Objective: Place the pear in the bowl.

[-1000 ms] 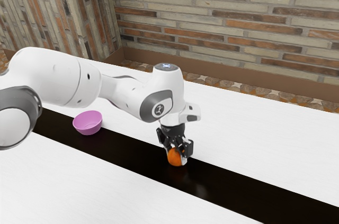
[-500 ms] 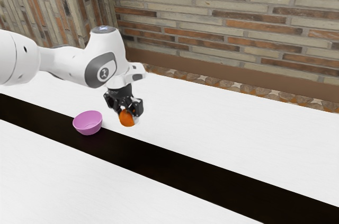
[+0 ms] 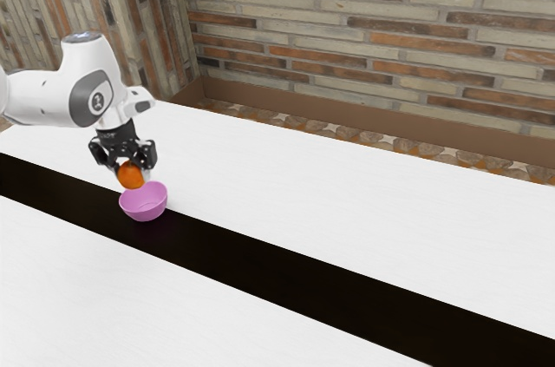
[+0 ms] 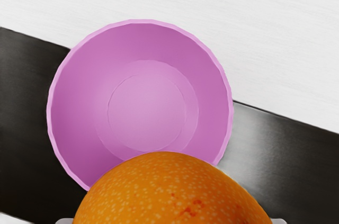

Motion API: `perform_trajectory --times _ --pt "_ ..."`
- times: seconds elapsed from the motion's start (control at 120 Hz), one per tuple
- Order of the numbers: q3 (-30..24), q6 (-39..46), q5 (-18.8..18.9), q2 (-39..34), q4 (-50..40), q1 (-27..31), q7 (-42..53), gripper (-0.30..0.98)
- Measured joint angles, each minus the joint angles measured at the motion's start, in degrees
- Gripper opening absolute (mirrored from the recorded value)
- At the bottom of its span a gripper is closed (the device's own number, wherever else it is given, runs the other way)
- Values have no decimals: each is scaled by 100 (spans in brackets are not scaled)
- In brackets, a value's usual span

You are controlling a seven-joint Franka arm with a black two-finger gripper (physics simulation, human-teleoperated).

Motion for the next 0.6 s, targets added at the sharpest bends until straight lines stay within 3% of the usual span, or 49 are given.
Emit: perform_trajectory --times 0.333,0.6 --pt "-57 6 -57 991 867 276 52 42" --pt "-108 32 -79 1297 1175 332 87 49"
